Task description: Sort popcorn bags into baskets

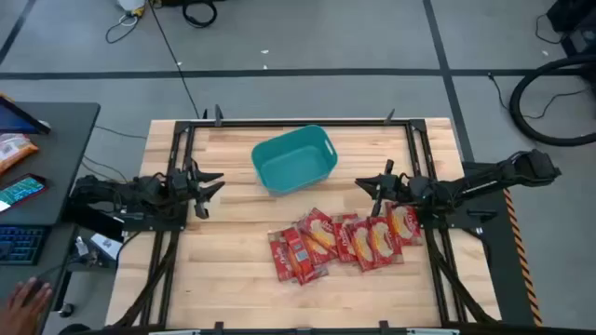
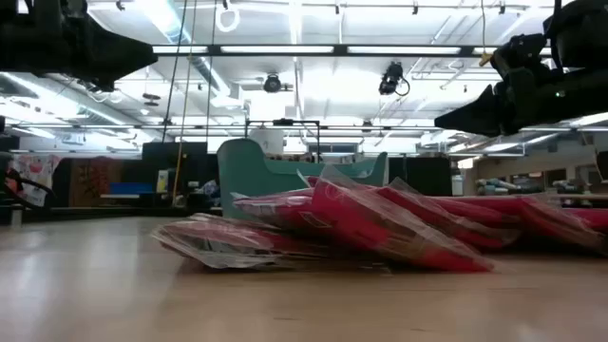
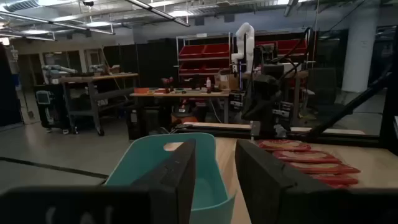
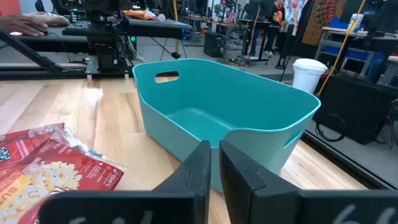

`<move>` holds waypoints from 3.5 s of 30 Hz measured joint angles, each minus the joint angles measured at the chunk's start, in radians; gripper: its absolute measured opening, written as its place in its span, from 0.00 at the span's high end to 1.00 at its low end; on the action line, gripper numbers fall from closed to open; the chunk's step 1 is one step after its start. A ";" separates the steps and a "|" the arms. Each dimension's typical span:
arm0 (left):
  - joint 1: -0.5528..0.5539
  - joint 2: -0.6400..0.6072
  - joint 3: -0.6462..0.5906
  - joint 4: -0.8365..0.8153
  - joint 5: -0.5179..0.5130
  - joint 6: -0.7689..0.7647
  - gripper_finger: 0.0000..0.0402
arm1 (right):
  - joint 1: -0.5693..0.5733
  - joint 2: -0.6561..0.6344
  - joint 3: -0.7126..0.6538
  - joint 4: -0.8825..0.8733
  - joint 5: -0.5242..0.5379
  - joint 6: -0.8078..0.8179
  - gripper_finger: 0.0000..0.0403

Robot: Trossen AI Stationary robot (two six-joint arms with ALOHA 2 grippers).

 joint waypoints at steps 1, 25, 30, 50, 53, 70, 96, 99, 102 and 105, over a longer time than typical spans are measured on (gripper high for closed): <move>0.000 0.000 0.000 0.000 0.000 0.000 0.70 | 0.000 0.000 0.000 0.000 0.000 0.000 0.90; 0.000 0.000 0.000 0.000 0.000 0.000 0.70 | 0.000 0.000 0.000 0.000 0.000 0.000 0.90; 0.000 0.000 0.000 0.000 0.000 0.000 0.70 | 0.000 0.000 0.000 0.000 0.000 0.000 0.90; 0.000 0.000 0.000 0.000 0.000 0.000 0.70 | 0.000 0.000 0.000 0.000 0.000 0.000 0.90; 0.000 0.000 0.000 0.000 0.000 0.000 0.70 | 0.000 0.000 0.000 0.000 0.000 0.000 0.90; 0.000 0.000 0.000 0.000 0.000 0.000 0.70 | 0.000 0.000 0.000 0.000 0.000 0.000 0.90; 0.000 0.000 0.000 0.264 0.000 -0.122 0.70 | 0.000 0.000 0.000 0.000 0.000 0.000 0.90; 0.000 0.000 0.000 0.260 0.000 -0.123 0.70 | 0.000 0.000 0.000 0.000 0.000 0.000 0.90; 0.000 0.000 0.000 0.262 0.000 -0.122 0.70 | 0.000 0.000 0.000 0.000 0.000 0.000 0.90; 0.000 0.000 0.000 0.269 0.000 -0.129 0.70 | 0.000 0.000 0.000 0.000 0.000 0.000 0.90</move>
